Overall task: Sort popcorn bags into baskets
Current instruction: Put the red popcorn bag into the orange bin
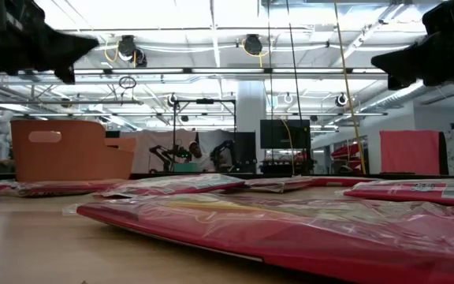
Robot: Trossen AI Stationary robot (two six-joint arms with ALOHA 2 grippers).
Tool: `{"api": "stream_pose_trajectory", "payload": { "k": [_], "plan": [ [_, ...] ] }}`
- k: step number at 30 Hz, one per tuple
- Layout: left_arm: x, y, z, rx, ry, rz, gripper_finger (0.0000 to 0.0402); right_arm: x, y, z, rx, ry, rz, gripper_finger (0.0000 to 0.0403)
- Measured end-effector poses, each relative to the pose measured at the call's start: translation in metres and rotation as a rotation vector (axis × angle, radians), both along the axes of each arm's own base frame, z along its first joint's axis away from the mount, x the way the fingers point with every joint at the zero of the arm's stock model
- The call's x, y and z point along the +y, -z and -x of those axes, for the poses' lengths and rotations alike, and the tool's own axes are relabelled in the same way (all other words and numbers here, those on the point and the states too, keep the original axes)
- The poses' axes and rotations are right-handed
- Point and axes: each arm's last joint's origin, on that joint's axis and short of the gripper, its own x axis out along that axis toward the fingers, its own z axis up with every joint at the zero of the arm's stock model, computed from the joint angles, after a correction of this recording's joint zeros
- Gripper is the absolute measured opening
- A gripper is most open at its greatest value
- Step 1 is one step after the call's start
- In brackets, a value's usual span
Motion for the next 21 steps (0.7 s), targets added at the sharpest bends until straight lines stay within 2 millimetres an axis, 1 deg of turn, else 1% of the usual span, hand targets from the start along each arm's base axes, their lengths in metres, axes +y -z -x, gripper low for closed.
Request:
{"api": "stream_pose_trajectory", "payload": {
  "k": [2,4,7,10,12,16,21],
  "plan": [
    [-0.001,-0.007,0.001,-0.019,0.015,0.022,0.001,0.0,-0.003,0.0,-0.026,-0.001,-0.011,0.0],
    [-0.002,-0.013,0.001,0.008,0.037,0.052,0.001,0.0,-0.003,0.0,-0.027,-0.002,-0.03,0.0],
    [-0.004,-0.033,0.002,0.004,0.058,0.07,0.001,0.0,-0.003,0.0,-0.03,-0.005,-0.066,0.0],
    [-0.004,-0.062,0.002,-0.004,0.043,0.072,0.001,0.0,-0.003,0.0,-0.03,-0.008,-0.097,0.0],
    [-0.004,-0.084,0.001,0.007,0.03,0.069,0.001,0.0,-0.003,0.0,-0.03,-0.009,-0.11,0.0],
    [-0.004,-0.13,-0.002,0.102,0.027,0.055,0.001,0.0,-0.002,0.0,-0.019,-0.012,-0.164,0.0],
    [-0.007,-0.18,-0.008,0.239,0.054,0.036,0.001,0.0,0.0,-0.001,0.002,-0.013,-0.269,0.0]
  ]
}}
